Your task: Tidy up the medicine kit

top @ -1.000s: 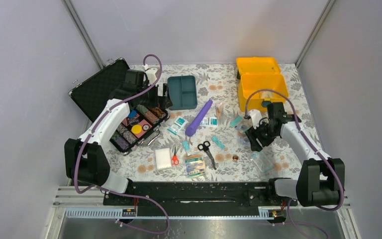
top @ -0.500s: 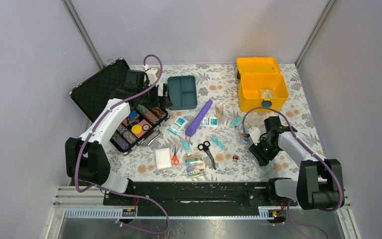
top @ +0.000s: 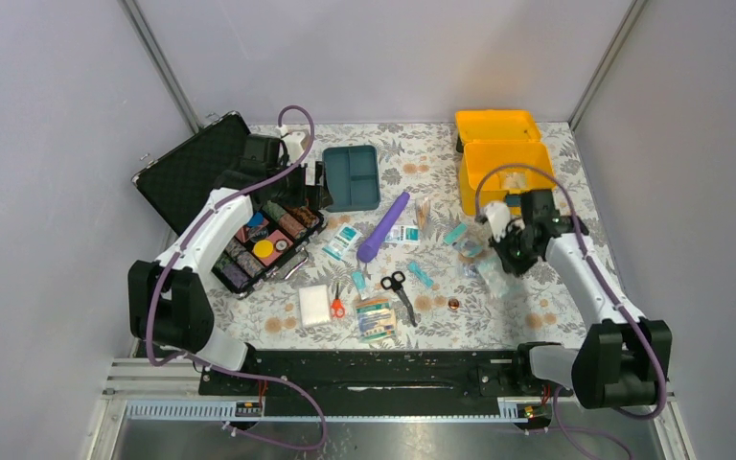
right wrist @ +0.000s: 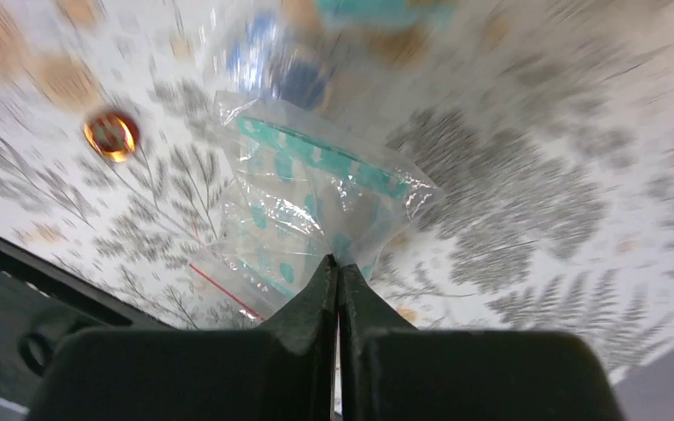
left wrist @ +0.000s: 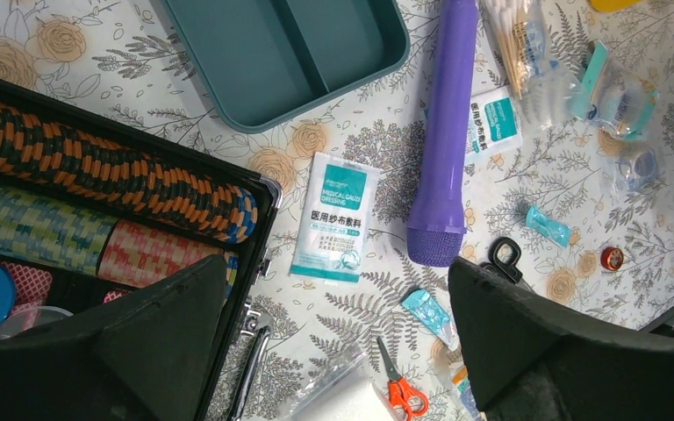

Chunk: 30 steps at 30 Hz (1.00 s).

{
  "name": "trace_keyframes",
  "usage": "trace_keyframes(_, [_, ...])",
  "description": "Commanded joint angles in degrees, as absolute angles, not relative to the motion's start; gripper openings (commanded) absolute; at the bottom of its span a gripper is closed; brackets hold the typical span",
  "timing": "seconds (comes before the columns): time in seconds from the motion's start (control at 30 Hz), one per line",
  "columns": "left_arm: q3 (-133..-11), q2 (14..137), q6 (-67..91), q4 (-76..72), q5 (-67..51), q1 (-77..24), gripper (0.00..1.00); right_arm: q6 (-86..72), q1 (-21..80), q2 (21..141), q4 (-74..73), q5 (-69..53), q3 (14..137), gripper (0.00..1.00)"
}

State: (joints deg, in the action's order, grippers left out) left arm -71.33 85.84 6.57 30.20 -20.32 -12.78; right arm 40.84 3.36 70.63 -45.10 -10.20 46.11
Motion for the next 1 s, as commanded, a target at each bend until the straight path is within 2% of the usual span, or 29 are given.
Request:
trace_keyframes(0.0, [-74.7,87.4,7.1,27.6,-20.2,-12.6,0.96,33.8,3.7,68.2,-48.1,-18.5,58.9,0.0])
trace_keyframes(0.2, [-75.8,88.1,6.4,27.7,-19.7,-12.6,0.96,26.7,3.5,74.2,-42.2,-19.4,74.7,0.0])
trace_keyframes(0.4, [-76.6,87.6,4.7,29.0,-19.1,-12.6,0.96,22.7,0.5,87.2,-37.8,-15.8,90.1,0.0])
trace_keyframes(0.73, [-78.5,86.9,0.8,31.4,-17.2,-12.3,0.96,30.0,-6.4,107.8,-38.7,-11.4,107.9,0.0])
trace_keyframes(0.97, [-78.2,86.1,-1.5,32.2,-16.1,-12.3,0.96,32.7,-8.7,122.5,-47.6,-11.0,123.6,0.0])
